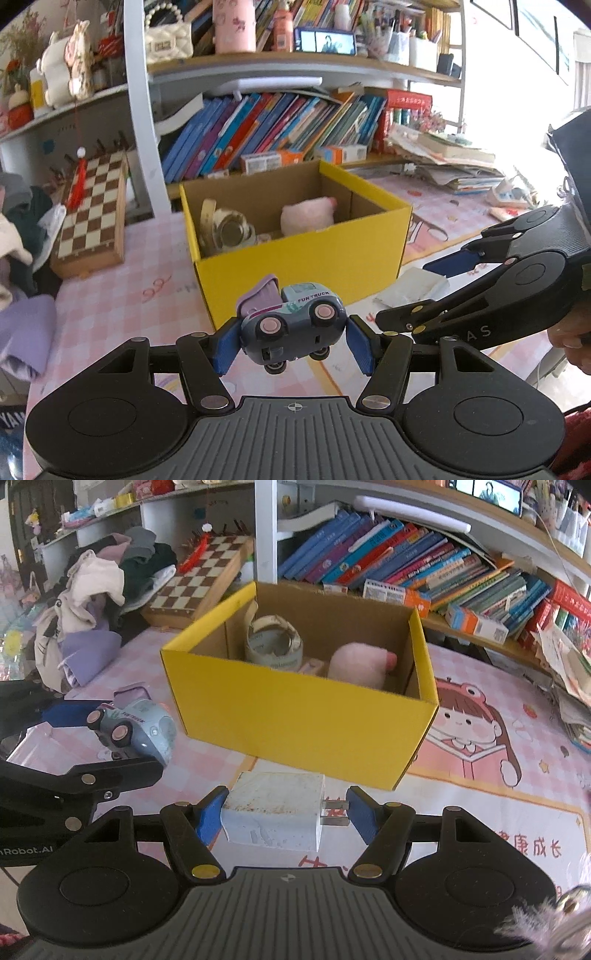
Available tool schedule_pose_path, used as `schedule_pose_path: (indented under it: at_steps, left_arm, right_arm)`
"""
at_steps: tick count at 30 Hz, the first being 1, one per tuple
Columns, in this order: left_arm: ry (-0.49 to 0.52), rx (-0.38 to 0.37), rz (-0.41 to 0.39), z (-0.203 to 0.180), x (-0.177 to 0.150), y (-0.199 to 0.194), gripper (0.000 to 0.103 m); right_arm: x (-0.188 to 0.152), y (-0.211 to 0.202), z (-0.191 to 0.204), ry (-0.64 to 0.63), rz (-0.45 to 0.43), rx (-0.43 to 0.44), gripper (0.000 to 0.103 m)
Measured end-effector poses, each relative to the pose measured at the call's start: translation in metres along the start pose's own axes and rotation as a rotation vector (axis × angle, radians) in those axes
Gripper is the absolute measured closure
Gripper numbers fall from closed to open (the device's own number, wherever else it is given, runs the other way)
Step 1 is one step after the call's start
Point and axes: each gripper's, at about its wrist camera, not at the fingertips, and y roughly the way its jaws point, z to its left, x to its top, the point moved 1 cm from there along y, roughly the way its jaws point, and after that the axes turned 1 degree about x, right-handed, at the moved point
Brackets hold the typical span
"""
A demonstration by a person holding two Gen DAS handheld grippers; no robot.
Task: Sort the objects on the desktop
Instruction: 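Lift the toy car and charger block over the yellow box with both grippers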
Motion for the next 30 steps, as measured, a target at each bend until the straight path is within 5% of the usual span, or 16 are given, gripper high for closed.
schedule_pose_path:
  at_steps: [16, 30]
  left_arm:
    - [0.038, -0.01, -0.113, 0.005, 0.049, 0.001, 0.042]
    - [0.026, 0.029, -0.101, 0.016, 0.074, 0.038, 0.042]
  right_arm:
    - [0.051, -0.018, -0.027, -0.052, -0.109, -0.026, 0.036]
    - [0.089, 0.01, -0.05, -0.1, -0.125, 0.01, 0.036]
